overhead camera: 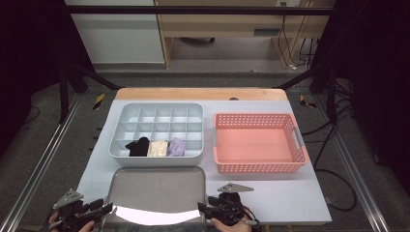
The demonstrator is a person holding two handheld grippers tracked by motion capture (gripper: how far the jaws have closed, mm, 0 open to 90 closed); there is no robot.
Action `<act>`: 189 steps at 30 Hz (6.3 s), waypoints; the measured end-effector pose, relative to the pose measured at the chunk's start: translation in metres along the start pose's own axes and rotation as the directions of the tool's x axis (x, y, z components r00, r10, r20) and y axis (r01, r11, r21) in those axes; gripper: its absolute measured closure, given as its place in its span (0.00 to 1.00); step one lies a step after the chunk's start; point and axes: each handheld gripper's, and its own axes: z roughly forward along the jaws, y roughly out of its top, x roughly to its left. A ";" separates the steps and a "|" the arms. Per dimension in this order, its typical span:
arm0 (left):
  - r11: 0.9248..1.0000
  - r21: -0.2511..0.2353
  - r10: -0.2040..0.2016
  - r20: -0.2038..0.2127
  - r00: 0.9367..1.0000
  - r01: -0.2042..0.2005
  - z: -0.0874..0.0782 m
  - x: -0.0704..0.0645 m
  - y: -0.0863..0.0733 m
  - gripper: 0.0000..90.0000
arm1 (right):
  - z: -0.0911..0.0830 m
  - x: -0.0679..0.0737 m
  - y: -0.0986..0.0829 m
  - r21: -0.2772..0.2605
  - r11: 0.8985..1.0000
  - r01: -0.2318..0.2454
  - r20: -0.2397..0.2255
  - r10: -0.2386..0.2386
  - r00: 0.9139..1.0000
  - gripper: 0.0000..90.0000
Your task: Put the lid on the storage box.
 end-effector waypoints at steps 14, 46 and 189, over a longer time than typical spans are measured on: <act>1.000 0.003 0.012 -0.012 1.000 -0.012 0.001 -0.003 0.000 0.53 | -0.001 -0.002 0.001 0.000 0.995 -0.099 0.006 0.099 0.995 0.64; 1.000 0.003 0.002 0.001 1.000 -0.002 0.001 -0.002 0.000 0.50 | -0.001 -0.012 -0.003 -0.027 0.975 -0.220 -0.053 0.218 0.975 0.67; 0.902 -0.431 0.028 0.071 0.997 0.006 -0.026 0.013 0.175 0.77 | -0.046 -0.009 0.191 -0.333 0.942 0.038 -0.022 -0.048 0.999 0.78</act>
